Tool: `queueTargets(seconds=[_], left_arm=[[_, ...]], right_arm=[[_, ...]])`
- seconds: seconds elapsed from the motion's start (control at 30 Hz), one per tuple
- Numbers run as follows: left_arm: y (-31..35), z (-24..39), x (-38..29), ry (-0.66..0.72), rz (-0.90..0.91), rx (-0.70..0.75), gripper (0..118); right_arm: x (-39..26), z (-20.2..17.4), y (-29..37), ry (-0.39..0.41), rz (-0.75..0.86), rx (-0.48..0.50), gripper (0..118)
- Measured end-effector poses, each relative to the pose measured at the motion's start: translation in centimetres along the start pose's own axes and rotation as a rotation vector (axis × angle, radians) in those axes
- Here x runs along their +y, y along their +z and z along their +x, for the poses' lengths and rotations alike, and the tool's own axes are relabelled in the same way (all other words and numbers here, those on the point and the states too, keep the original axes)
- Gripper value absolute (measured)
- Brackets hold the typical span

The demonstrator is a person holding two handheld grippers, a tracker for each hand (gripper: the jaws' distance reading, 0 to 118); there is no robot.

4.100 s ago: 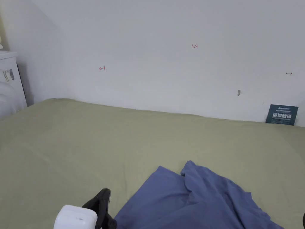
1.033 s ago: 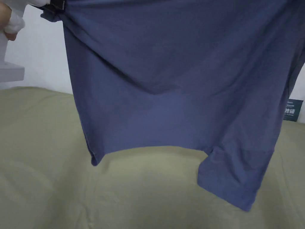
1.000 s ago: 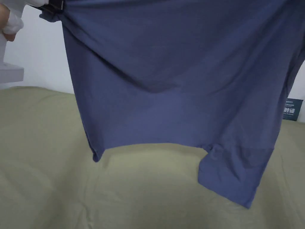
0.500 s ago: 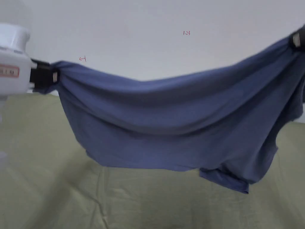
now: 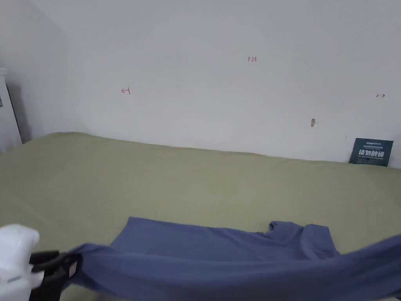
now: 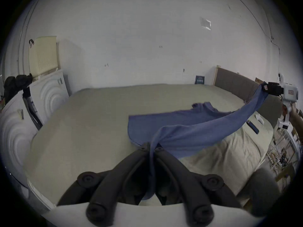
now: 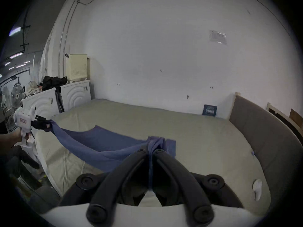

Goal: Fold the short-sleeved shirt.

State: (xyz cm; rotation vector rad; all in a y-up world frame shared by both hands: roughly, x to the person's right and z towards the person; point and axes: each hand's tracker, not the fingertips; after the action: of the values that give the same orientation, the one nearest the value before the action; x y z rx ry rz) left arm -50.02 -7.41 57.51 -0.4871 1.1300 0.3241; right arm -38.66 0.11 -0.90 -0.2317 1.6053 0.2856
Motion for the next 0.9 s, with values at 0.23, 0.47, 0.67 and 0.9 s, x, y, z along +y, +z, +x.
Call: queueTargets(seconds=[0.23, 0.47, 0.67, 0.9], left_arm=[[2.6, 2.6, -5.8, 0.027, -0.056, -0.023, 2], [1.7, 2.2, -12.9, 0.043, -0.149, -0.047, 2], [0.5, 2.4, -15.9, 0.059, -0.214, -0.073, 28], [3.3, -0.5, -17.7, 0.245, -0.24, 0.045, 84]], right_arm=[[-7.0, -2.0, 3.8, -0.046, -0.097, -0.023, 1], [-14.8, -1.7, 4.2, -0.144, -0.269, -0.056, 1], [-18.6, 0.1, 3.4, -0.247, -0.417, -0.075, 10], [-16.9, 2.0, 5.1, -0.344, -0.403, -0.168, 77]])
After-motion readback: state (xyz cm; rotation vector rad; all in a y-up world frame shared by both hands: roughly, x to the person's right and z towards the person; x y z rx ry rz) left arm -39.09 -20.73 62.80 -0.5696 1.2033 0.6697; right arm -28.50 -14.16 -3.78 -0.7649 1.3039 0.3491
